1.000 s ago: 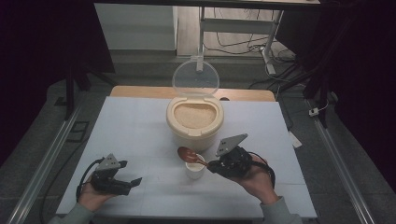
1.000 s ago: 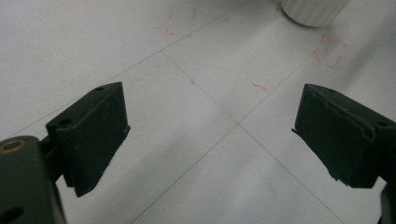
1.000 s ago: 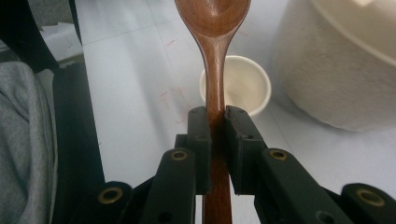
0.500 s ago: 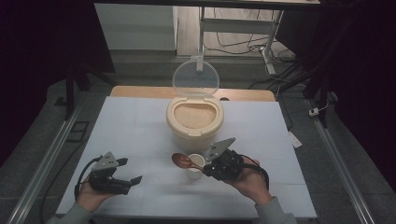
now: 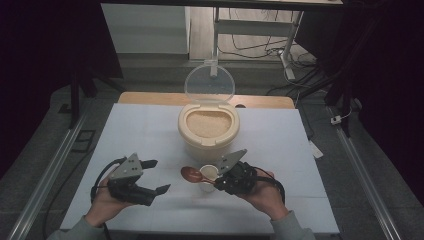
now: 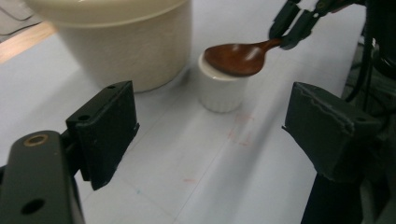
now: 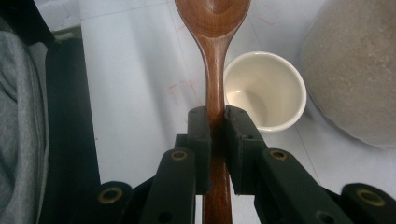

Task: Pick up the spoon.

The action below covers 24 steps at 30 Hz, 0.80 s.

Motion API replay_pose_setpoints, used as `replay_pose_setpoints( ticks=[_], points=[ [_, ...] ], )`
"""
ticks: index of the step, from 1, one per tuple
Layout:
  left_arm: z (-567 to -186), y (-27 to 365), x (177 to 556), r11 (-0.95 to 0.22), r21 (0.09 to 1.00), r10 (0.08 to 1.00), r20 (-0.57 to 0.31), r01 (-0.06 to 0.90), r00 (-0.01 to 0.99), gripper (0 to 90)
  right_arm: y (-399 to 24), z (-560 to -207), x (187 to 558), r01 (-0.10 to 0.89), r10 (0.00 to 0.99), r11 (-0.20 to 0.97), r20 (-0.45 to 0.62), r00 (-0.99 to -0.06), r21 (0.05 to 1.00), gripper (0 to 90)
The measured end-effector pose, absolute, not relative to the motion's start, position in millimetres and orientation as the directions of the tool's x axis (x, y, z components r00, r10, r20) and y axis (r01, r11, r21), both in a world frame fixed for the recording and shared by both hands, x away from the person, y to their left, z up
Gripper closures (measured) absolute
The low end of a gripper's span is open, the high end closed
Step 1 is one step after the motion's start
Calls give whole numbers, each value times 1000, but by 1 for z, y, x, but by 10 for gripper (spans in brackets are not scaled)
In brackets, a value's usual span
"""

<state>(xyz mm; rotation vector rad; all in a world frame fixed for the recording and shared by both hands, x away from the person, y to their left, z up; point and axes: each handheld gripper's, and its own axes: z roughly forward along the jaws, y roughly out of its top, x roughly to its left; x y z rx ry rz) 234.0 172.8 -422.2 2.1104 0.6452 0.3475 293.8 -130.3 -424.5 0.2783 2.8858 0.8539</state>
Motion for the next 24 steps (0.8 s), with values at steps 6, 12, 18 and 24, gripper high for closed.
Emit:
replay_pose_setpoints(
  ticks=[6, 12, 18, 24],
  points=[
    [-414, 143, 240, -559, 781, 501, 50, 279, 864, 201, -124, -426, 291, 124, 194, 833, -75, -978, 538, 812],
    [-414, 122, 247, -615, 748, 440, 65, 249, 895, 246, -118, -428, 288, 98, 168, 843, -85, -982, 529, 812],
    [-415, 112, 255, -638, 727, 419, 53, 252, 906, 273, -116, -431, 287, 88, 158, 845, -90, -983, 528, 812],
    [-414, 107, 258, -664, 706, 411, 68, 247, 909, 275, -115, -428, 285, 72, 150, 839, -102, -983, 539, 812]
  ],
)
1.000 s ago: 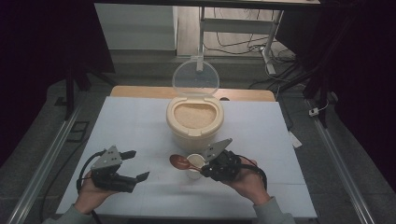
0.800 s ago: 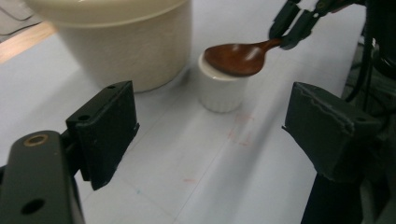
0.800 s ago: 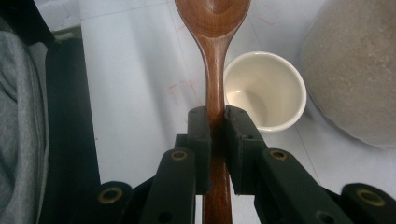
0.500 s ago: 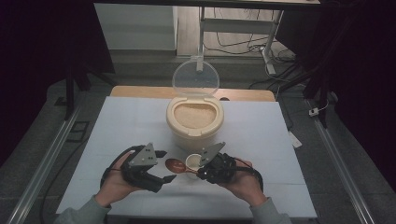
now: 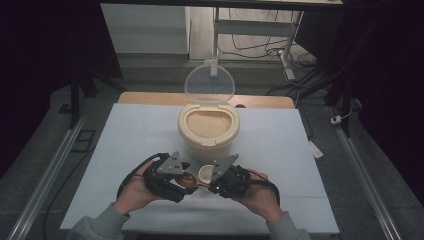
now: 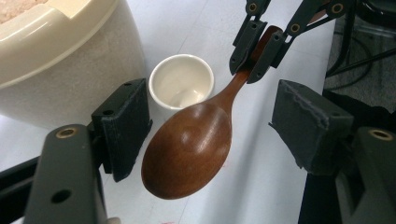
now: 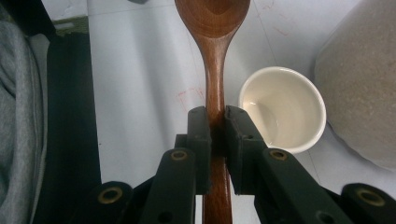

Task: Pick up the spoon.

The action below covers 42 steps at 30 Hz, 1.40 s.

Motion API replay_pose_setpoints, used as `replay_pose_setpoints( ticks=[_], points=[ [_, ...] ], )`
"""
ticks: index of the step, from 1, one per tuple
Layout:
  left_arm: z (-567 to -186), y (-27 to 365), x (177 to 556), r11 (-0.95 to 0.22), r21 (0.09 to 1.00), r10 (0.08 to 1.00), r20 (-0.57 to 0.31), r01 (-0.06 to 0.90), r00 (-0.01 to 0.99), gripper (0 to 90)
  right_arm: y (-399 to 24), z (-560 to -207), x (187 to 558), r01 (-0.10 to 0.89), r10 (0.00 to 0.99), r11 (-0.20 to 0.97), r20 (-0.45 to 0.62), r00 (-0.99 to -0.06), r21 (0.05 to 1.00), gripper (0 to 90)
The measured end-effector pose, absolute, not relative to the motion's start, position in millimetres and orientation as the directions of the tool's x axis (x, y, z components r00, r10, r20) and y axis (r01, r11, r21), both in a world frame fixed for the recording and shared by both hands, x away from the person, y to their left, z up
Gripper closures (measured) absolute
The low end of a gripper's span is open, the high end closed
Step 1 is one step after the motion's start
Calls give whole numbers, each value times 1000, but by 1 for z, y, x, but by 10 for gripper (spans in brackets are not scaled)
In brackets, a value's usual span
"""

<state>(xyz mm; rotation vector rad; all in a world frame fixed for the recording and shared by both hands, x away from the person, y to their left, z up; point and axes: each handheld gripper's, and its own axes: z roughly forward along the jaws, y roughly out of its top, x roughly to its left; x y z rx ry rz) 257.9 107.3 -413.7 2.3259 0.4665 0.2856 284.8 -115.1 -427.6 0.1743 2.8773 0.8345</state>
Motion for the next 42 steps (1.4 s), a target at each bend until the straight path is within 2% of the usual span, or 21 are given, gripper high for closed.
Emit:
replay_pose_setpoints(
  ticks=[7, 15, 25, 42],
  points=[
    [-415, 103, 264, -680, 691, 396, 66, 244, 916, 279, -113, -426, 284, 60, 141, 839, -110, -984, 541, 812],
    [-416, 102, 262, -701, 678, 356, 62, 222, 933, 349, -111, -426, 282, 36, 117, 838, -115, -987, 544, 811],
    [-423, 90, 269, -764, 614, 299, 63, 199, 952, 407, -109, -424, 278, -4, 82, 852, -142, -986, 523, 811],
    [-437, 72, 270, -835, 532, 214, 77, 141, 974, 613, -104, -424, 268, -85, 16, 859, -192, -981, 505, 812]
  ],
)
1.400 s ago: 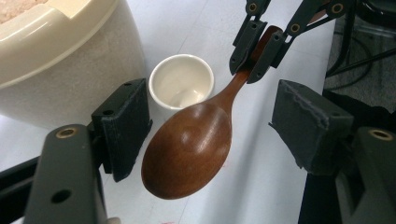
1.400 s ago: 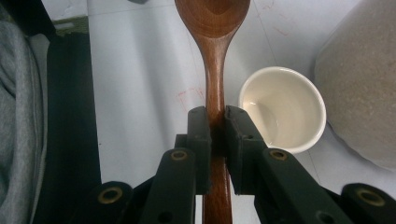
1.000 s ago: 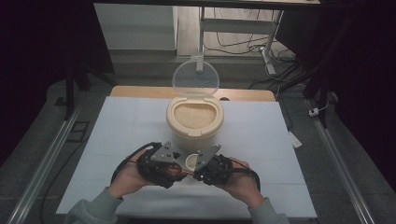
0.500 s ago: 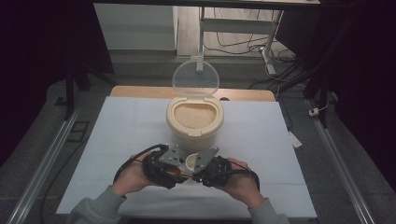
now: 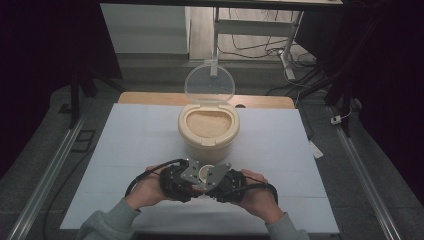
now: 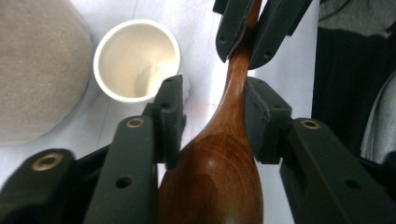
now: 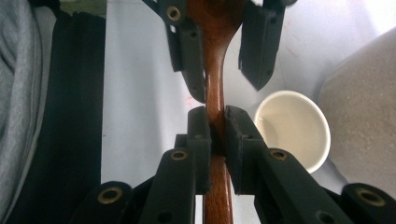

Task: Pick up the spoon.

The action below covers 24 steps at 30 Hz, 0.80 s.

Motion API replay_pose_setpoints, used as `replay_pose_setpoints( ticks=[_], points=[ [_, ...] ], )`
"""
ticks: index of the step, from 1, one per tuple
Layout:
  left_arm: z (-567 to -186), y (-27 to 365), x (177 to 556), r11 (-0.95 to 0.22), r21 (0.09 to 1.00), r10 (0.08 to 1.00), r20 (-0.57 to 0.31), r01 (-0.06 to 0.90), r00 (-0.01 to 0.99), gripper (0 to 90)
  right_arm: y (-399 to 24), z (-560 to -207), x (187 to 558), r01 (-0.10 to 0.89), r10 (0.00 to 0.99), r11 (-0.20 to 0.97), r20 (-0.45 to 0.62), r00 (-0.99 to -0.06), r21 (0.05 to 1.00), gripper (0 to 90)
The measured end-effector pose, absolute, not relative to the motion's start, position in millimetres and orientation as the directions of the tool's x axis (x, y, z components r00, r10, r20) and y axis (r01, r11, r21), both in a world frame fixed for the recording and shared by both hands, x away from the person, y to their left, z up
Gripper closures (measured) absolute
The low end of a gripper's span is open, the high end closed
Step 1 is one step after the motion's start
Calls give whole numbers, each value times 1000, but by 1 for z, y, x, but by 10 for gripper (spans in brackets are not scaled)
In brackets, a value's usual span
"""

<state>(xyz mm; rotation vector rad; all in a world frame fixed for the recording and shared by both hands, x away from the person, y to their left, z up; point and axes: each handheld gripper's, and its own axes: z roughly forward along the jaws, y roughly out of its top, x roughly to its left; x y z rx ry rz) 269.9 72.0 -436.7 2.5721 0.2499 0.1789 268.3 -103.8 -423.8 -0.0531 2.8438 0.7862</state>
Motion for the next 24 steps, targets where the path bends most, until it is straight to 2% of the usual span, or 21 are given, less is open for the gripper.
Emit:
replay_pose_setpoints(
  ticks=[8, 10, 11, 12, 17, 18, 21, 24],
  points=[
    [-449, 65, 271, -861, 494, 175, 63, 121, 983, 702, -102, -426, 267, -106, -13, 866, -189, -982, 489, 811],
    [-454, 63, 270, -848, 513, 193, 60, 136, 979, 710, -102, -427, 267, -111, -19, 866, -190, -982, 487, 810],
    [-451, 65, 272, -880, 467, 141, 78, 88, 987, 718, -102, -427, 268, -110, -18, 867, -190, -982, 485, 810],
    [-454, 63, 269, -849, 511, 186, 56, 132, 981, 740, -103, -428, 267, -82, 6, 867, -175, -985, 492, 808],
    [-453, 64, 268, -847, 517, 194, 85, 123, 977, 762, -105, -426, 268, -69, 31, 852, -182, -983, 520, 792],
    [-453, 64, 268, -847, 517, 203, 94, 126, 975, 769, -108, -424, 269, -66, 49, 835, -194, -980, 546, 712],
    [-452, 66, 268, -834, 533, 240, 120, 142, 963, 775, -116, -415, 270, -27, 142, 769, -212, -967, 638, 615],
    [-448, 71, 268, -818, 556, 266, 143, 144, 953, 780, -127, -407, 272, 21, 247, 675, -199, -948, 738, 571]
  ],
)
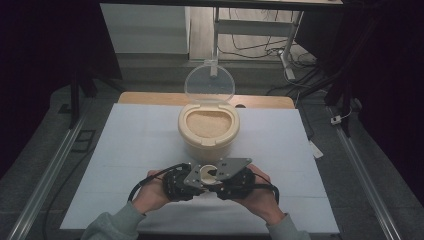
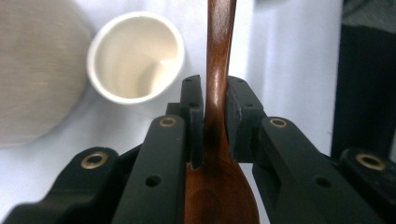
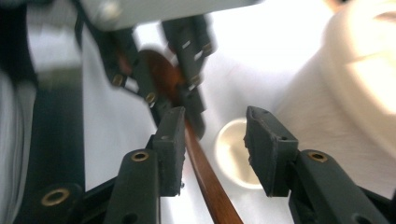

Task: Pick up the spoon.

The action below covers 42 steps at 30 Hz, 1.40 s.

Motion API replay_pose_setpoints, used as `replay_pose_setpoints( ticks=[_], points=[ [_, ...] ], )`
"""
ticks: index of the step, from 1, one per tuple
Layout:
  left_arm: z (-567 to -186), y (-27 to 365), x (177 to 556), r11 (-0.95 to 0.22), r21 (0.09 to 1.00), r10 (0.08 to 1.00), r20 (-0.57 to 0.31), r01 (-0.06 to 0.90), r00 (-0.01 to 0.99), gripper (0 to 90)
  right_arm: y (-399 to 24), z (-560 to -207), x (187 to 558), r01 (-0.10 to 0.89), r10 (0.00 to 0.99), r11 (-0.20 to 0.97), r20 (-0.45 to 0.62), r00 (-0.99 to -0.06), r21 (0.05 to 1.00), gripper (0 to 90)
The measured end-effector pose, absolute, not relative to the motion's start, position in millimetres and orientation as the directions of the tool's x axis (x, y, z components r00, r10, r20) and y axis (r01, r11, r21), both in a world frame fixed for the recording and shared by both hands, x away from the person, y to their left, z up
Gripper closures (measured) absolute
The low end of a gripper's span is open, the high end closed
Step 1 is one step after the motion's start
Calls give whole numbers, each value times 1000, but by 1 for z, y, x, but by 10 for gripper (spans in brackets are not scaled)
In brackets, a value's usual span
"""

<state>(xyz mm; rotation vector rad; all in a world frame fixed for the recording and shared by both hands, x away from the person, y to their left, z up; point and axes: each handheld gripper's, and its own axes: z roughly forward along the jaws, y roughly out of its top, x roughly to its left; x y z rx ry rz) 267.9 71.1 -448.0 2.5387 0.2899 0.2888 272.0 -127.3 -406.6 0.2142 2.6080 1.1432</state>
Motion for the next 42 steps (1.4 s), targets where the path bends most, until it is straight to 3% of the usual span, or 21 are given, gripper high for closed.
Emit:
replay_pose_setpoints(
  ticks=[10, 20, 30, 42],
  points=[
    [-440, 87, 270, -761, 627, 337, 163, 167, 927, 788, -160, -401, 272, 128, 467, 470, -122, -876, 874, 436],
    [-435, 99, 272, -712, 677, 393, 168, 183, 904, 790, -180, -410, 276, 219, 571, 354, -24, -821, 909, 354],
    [-434, 103, 271, -679, 710, 426, 174, 187, 888, 790, -190, -415, 275, 238, 607, 290, 13, -794, 927, 324],
    [-434, 102, 268, -651, 738, 446, 185, 175, 876, 790, -187, -424, 278, 332, 626, 224, 125, -769, 916, 299]
  ],
)
